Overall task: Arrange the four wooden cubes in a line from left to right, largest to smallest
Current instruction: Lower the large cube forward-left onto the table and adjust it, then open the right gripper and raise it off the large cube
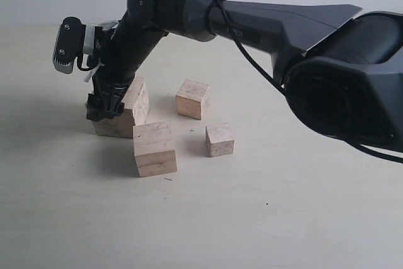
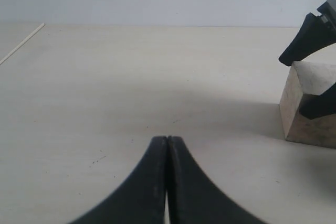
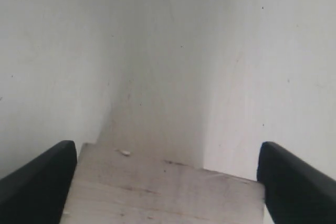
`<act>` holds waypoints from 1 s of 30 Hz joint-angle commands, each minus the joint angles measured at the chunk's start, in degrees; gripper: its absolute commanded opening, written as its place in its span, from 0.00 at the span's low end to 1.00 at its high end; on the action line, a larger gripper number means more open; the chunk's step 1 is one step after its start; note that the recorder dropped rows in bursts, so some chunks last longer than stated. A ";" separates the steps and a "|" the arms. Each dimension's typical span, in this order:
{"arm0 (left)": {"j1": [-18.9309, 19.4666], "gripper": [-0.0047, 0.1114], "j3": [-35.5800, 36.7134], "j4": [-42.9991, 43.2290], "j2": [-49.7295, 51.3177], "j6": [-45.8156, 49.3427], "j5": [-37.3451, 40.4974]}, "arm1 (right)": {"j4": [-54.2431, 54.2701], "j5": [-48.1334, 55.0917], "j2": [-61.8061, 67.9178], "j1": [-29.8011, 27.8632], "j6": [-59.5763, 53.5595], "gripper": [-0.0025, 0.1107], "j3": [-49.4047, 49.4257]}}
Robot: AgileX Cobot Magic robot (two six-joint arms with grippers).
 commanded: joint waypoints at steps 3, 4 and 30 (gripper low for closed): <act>0.14 0.04 -0.02 -0.44 -0.23 -0.44 -0.42 | 0.16 2.66 -0.88 -0.12 0.44 0.78 -0.24; 0.14 0.04 -0.02 -0.44 -0.23 -0.44 -0.42 | 0.16 3.43 -0.88 -0.12 0.44 0.78 -0.24; 0.14 0.04 -0.02 -0.44 -0.23 -0.44 -0.42 | -1.02 7.36 -13.21 0.15 28.18 0.55 -0.24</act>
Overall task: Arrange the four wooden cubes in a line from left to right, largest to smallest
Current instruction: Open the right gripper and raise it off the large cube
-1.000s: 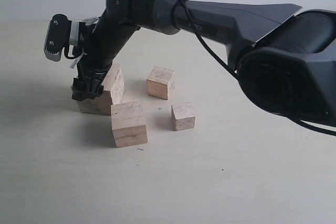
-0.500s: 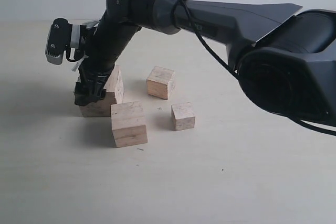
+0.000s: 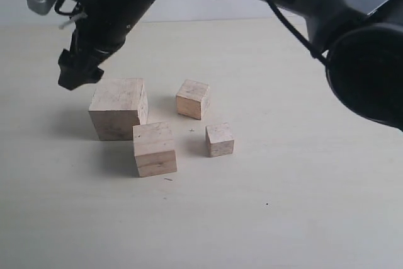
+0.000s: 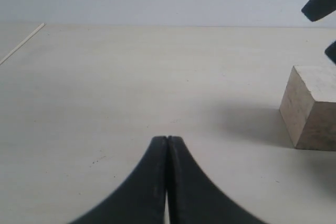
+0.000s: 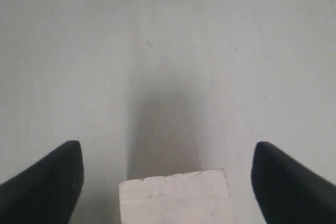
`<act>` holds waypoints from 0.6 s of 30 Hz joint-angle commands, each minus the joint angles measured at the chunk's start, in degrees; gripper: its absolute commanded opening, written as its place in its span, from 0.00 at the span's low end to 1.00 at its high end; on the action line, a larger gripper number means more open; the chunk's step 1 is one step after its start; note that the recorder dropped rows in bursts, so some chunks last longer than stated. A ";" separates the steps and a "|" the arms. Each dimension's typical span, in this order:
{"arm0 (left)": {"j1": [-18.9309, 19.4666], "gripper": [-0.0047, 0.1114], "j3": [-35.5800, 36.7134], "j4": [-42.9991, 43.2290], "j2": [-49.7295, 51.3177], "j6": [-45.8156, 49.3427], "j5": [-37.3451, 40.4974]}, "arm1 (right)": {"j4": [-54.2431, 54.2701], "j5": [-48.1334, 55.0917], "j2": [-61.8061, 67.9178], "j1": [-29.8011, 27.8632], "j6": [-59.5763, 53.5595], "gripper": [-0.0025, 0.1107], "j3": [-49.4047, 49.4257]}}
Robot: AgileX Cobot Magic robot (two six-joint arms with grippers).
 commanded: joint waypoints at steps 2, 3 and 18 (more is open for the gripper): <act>0.14 0.04 -0.02 -0.44 -0.23 -0.44 -0.42 | -5.27 2.51 -5.54 0.15 18.37 0.38 -0.24; 0.14 0.04 -0.02 -0.44 -0.23 -0.44 -0.42 | -6.32 3.18 -6.22 0.15 20.46 0.30 -0.24; 0.14 0.04 -0.02 -0.44 -0.23 -0.44 -0.42 | -14.00 15.55 -8.50 0.15 42.58 0.02 0.66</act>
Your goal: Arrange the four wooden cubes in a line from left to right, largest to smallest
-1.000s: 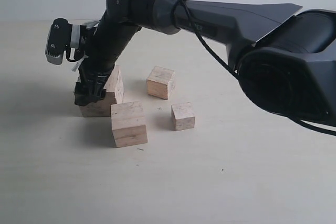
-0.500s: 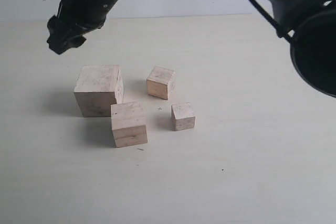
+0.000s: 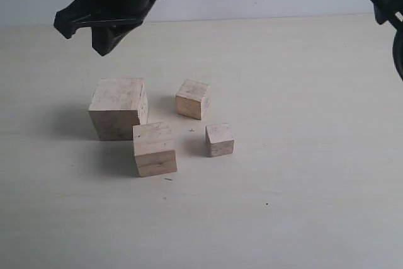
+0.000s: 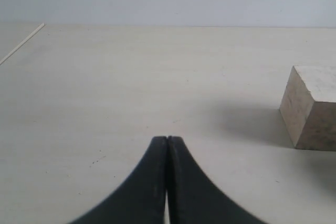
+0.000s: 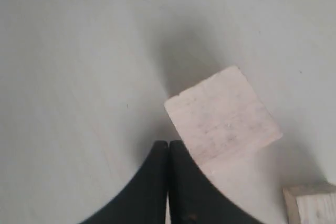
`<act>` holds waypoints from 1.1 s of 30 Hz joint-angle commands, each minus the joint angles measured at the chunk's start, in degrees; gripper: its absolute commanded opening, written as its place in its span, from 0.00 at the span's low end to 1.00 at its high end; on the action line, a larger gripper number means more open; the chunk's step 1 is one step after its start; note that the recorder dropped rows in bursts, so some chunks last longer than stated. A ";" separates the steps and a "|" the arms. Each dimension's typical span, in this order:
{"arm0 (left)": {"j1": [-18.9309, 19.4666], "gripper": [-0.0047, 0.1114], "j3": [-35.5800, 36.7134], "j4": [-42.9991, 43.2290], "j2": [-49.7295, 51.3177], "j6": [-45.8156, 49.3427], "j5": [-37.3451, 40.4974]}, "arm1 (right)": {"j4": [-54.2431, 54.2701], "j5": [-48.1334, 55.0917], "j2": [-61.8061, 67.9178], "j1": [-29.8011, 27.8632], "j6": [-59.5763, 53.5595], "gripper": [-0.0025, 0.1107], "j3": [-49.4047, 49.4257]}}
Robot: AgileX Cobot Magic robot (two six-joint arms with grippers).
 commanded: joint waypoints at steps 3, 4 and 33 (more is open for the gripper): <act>0.14 0.04 -0.02 -0.44 -0.23 -0.44 -0.42 | -3.76 0.86 -0.10 0.11 11.02 0.02 2.37; 0.14 0.04 -0.02 -0.44 -0.23 -0.44 -0.42 | -3.76 0.86 -0.10 0.28 11.02 0.02 3.08; 0.14 0.04 -0.02 -0.44 -0.23 -0.44 -0.42 | -21.95 -25.21 -26.74 8.08 29.19 0.02 41.93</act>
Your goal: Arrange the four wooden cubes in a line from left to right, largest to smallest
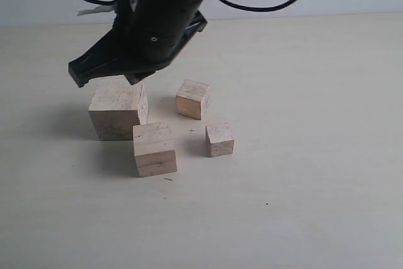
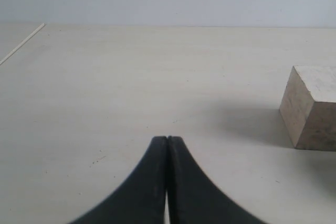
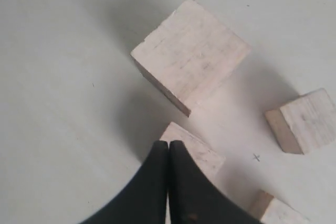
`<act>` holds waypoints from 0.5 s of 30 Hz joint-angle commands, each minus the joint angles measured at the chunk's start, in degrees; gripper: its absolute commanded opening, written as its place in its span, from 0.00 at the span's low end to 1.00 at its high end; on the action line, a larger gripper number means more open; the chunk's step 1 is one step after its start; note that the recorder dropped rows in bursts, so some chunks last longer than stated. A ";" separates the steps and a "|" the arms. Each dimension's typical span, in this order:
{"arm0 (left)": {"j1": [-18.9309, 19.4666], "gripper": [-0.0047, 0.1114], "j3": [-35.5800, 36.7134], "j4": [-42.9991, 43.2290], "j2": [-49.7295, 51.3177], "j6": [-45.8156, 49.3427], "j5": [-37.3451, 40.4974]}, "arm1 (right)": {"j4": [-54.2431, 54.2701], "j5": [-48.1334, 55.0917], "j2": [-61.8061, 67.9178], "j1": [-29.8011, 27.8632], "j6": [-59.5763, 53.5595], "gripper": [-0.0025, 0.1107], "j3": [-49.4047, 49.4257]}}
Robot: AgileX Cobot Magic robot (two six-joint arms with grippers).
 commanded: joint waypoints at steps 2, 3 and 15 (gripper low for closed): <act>0.14 0.04 -0.02 -0.44 -0.23 -0.44 -0.42 | -3.23 -3.26 -10.03 -0.03 4.74 0.02 10.55; 0.14 0.04 -0.02 -0.44 -0.23 -0.44 -0.42 | -3.23 -3.11 -11.44 -0.03 4.84 0.02 12.22; 0.14 0.04 -0.02 -0.44 -0.23 -0.44 -0.42 | -5.42 -9.83 -16.37 -0.03 8.28 0.02 26.88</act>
